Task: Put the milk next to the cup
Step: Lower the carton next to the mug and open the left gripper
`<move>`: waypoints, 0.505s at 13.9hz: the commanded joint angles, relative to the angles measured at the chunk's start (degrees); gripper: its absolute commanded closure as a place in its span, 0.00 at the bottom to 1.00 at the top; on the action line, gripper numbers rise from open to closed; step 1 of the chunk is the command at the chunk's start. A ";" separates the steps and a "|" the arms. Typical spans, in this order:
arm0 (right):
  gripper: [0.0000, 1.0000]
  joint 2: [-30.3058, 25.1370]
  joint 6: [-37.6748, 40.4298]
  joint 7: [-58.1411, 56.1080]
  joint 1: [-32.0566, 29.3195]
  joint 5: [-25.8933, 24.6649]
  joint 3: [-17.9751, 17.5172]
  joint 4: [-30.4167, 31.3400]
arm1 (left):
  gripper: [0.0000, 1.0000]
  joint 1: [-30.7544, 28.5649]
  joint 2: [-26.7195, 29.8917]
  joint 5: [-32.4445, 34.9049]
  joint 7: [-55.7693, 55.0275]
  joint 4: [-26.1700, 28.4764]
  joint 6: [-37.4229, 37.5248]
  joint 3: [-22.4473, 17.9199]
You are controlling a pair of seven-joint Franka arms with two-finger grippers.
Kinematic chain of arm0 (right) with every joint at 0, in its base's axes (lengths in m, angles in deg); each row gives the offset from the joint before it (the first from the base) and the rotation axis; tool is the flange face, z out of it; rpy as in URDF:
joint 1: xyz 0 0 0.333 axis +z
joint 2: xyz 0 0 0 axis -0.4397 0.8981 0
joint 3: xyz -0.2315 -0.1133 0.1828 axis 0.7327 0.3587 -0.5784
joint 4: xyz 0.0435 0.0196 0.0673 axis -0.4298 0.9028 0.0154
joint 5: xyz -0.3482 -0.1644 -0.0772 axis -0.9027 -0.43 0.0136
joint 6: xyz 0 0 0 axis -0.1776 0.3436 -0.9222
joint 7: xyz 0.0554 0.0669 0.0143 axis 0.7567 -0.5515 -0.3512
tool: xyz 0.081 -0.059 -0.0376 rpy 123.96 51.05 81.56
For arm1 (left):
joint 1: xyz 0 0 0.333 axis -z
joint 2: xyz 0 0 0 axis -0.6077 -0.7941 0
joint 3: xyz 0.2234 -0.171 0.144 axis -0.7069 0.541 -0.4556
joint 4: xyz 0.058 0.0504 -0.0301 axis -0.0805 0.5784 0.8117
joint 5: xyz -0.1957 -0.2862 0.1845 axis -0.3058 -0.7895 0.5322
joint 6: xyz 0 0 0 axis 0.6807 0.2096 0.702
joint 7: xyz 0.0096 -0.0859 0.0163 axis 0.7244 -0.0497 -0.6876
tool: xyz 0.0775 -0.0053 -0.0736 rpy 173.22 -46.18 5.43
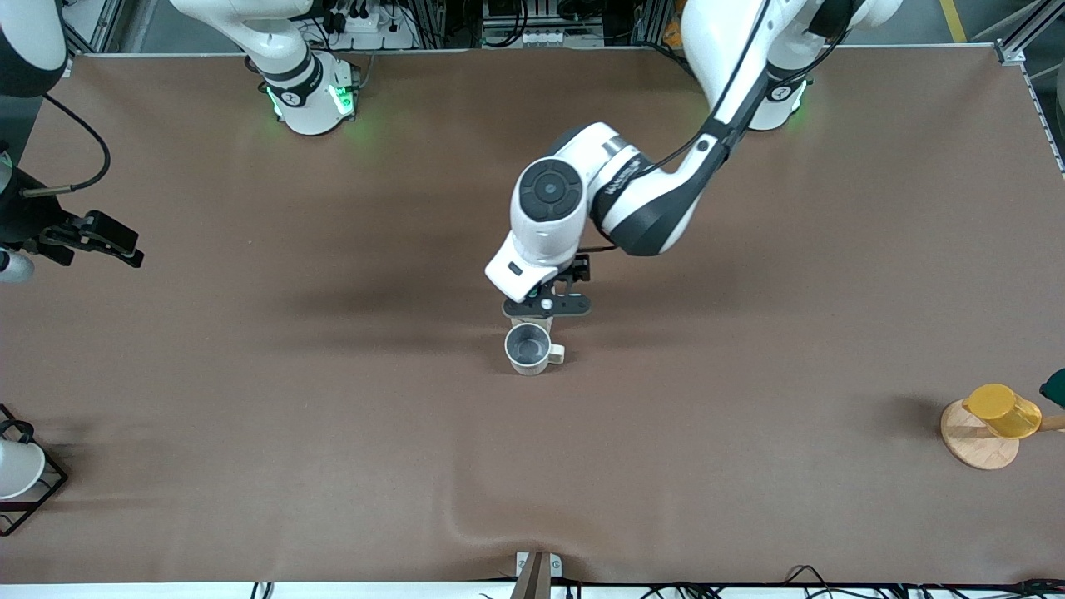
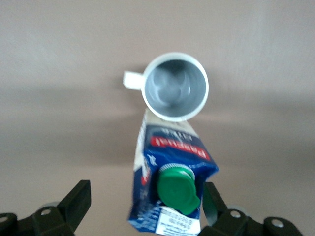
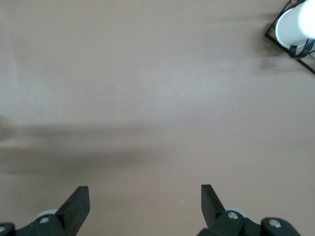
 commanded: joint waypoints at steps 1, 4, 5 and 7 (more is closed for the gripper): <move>0.00 -0.35 0.45 1.42 0.74 -1.79 -0.07 -1.20 | 0.00 -3.91 6.24 0.51 1.45 0.69 3.69 -1.58; 0.00 0.18 0.98 1.33 0.83 -1.79 0.01 -2.34 | 0.00 -9.43 12.38 5.71 2.50 1.30 6.67 -2.29; 0.00 0.27 0.98 0.98 0.48 -1.70 0.10 -2.34 | 0.00 -12.07 14.41 5.97 4.07 1.31 9.30 -2.29; 0.00 0.35 1.16 1.33 0.39 -1.70 0.10 -2.25 | 0.00 -18.13 17.14 5.10 13.52 1.48 12.48 -1.85</move>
